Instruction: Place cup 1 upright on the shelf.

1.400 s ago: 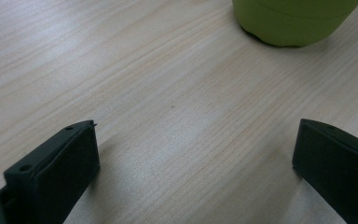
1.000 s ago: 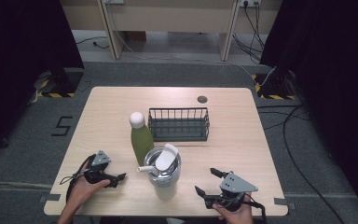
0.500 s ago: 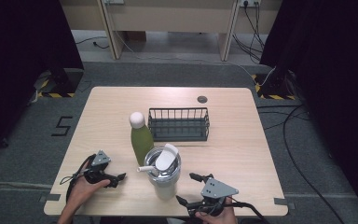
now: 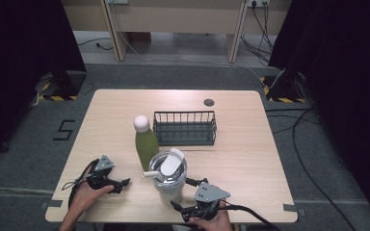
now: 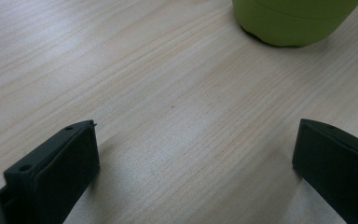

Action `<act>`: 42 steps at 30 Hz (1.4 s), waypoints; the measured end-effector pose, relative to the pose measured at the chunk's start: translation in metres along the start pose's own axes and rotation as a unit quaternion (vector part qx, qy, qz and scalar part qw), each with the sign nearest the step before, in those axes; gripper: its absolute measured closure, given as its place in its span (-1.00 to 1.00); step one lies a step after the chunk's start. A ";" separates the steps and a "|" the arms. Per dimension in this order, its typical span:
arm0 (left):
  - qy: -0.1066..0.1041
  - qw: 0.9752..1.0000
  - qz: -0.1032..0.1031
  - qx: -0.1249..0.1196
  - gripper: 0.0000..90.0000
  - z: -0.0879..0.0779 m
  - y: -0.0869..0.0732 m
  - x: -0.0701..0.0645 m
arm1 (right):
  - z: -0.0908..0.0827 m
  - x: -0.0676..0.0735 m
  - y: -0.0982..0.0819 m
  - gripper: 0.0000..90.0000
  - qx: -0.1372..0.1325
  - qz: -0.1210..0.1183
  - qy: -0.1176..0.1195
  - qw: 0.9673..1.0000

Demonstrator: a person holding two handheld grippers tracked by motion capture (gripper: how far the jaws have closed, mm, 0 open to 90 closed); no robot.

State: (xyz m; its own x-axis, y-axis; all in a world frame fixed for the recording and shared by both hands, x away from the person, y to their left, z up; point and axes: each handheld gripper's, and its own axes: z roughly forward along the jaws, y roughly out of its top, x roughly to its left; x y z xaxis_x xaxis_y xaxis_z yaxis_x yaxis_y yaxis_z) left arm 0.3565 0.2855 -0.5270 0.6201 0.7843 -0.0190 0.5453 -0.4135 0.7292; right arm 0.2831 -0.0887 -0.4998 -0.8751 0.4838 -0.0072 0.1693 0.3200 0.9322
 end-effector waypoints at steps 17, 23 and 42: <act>0.000 1.000 0.000 0.000 -1.00 0.000 0.000 0.000 | 0.024 -0.005 0.000 -0.77 -0.038 0.014 0.020 0.999; 0.000 1.000 0.000 0.000 -1.00 0.000 0.000 0.000 | 0.033 -0.005 0.001 -0.85 -0.046 0.010 0.023 0.999; 0.000 1.000 0.000 0.000 -1.00 0.000 0.000 0.000 | 0.048 -0.008 -0.001 -0.79 -0.076 0.019 0.038 0.996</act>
State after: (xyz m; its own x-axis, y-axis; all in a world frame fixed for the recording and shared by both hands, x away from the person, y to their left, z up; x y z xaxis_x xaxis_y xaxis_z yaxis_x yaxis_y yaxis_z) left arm 0.3565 0.2854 -0.5270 0.6201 0.7843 -0.0199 0.5454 -0.4127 0.7295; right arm 0.3120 -0.0539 -0.5183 -0.9023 0.4280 0.0520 0.1384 0.1731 0.9751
